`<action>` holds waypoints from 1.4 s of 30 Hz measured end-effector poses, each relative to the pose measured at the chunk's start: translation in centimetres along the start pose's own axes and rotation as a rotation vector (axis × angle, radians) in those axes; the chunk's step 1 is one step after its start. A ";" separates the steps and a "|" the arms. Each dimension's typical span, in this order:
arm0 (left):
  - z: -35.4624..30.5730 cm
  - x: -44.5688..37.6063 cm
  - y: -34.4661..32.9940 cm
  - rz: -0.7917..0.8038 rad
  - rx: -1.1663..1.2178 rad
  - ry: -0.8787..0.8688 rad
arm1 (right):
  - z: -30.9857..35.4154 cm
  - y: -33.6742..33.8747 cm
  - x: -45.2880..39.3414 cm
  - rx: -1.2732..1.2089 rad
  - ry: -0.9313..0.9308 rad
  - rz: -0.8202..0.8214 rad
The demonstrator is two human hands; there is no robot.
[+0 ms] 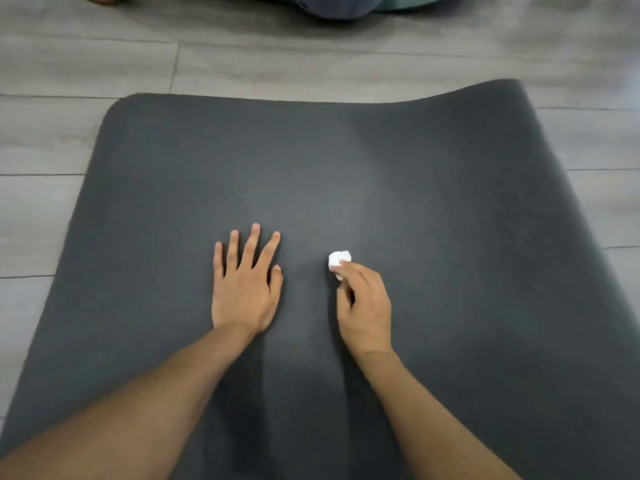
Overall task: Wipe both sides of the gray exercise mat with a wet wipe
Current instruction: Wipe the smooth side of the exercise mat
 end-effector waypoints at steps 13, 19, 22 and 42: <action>-8.2 -5.0 3.0 -0.155 0.014 0.092 | -22.7 16.1 -14.5 0.659 0.033 -0.123; -26.4 -12.8 -1.1 -0.078 0.012 -0.341 | -24.6 16.6 -14.7 0.497 0.041 -0.237; -28.0 -14.4 -1.8 -0.053 -0.032 -0.268 | -24.7 16.2 -15.3 0.439 -0.089 -0.187; -27.8 -14.9 -1.3 0.026 -0.033 -0.258 | -29.1 12.3 -41.6 0.603 -0.288 0.003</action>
Point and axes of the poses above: each hand's wrist, its own x-axis away from the middle knuckle, its own y-axis out of the back of the hand, z = x × y, the point moved 2 cm from there along -x, towards the middle knuckle, and after that the axes turned 2 degrees about -x, right-handed, at the moved point
